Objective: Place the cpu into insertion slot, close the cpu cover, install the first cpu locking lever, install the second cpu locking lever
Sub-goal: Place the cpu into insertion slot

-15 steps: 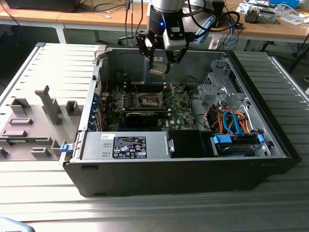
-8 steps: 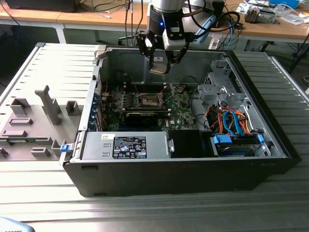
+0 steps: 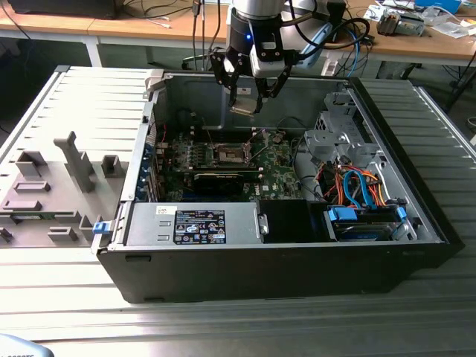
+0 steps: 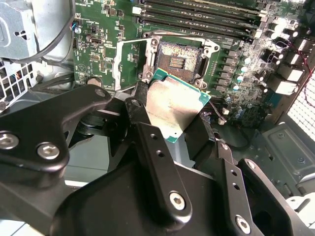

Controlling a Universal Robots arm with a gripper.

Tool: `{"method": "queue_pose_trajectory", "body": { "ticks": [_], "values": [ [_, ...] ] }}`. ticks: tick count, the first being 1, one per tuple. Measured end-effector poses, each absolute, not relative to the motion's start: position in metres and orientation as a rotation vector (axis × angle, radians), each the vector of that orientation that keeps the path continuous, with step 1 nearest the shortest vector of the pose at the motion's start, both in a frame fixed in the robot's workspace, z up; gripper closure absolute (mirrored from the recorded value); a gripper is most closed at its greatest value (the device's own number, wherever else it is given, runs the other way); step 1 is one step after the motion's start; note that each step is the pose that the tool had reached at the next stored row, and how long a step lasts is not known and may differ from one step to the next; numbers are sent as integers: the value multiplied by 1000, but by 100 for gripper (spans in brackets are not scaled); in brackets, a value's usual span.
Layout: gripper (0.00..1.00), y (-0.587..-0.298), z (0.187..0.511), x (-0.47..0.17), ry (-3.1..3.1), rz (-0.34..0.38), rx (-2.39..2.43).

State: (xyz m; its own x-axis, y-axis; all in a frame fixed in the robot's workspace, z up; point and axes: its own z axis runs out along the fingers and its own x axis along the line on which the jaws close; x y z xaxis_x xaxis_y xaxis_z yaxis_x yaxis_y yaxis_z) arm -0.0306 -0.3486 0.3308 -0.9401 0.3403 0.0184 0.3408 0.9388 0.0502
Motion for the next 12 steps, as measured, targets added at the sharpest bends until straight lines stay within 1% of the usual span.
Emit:
{"method": "queue_pose_trajectory", "body": {
  "ticks": [12],
  "values": [
    [45,-349,331,-31,-3082,-83,-555]
  ]
}}
